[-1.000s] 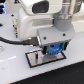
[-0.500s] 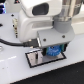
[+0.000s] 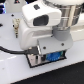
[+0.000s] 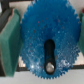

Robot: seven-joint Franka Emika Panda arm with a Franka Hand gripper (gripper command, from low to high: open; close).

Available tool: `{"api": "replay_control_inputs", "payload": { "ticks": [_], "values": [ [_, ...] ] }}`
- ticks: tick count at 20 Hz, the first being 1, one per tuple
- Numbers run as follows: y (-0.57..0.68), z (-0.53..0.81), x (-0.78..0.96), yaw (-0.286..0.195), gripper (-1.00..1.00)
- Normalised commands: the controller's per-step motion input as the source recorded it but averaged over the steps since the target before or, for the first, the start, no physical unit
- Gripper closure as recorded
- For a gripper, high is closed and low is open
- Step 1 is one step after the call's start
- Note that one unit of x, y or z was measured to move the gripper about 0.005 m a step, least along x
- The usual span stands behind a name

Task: Insert the blue gear onto the right peg, followed by the red gear

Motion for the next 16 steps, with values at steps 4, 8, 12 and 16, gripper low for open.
{"api": "replay_control_inputs", "payload": {
  "ticks": [4,8,12,16],
  "values": [
    [0.07,0.16,-0.04,0.0,-1.0],
    [0.08,0.44,-0.14,0.0,-1.0],
    [0.11,0.44,-0.3,0.0,-1.0],
    [0.19,0.34,-0.44,0.0,-1.0]
  ]
}}
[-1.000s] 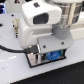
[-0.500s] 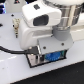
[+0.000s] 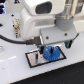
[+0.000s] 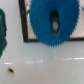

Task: Insert the blue gear onto the right peg, followed by the red gear

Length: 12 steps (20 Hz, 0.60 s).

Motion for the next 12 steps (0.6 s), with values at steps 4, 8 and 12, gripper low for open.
{"api": "replay_control_inputs", "payload": {
  "ticks": [4,8,12],
  "values": [
    [0.27,0.2,-0.59,0.0,-1.0],
    [0.21,0.13,-0.68,0.0,-1.0],
    [0.1,0.02,-0.78,0.0,-1.0]
  ]
}}
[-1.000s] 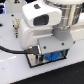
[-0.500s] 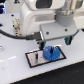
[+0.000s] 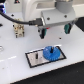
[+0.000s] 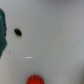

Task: Insert the blue gear onto the right peg, followed by the red gear

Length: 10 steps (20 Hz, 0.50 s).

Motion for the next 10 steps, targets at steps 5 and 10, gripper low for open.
{"api": "replay_control_inputs", "payload": {
  "ticks": [5,10],
  "values": [
    [0.09,-0.02,-0.76,0.0,-1.0],
    [0.13,-0.05,-0.69,0.0,-1.0]
  ]
}}
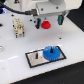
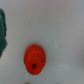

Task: Insert the blue gear onto the right peg, followed by the red gear

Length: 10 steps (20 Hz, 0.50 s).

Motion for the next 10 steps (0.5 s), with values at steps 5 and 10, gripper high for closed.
{"api": "replay_control_inputs", "payload": {
  "ticks": [5,10],
  "values": [
    [0.16,-0.1,-0.65,0.0,-1.0],
    [0.19,-0.22,-0.53,0.0,-1.0]
  ]
}}
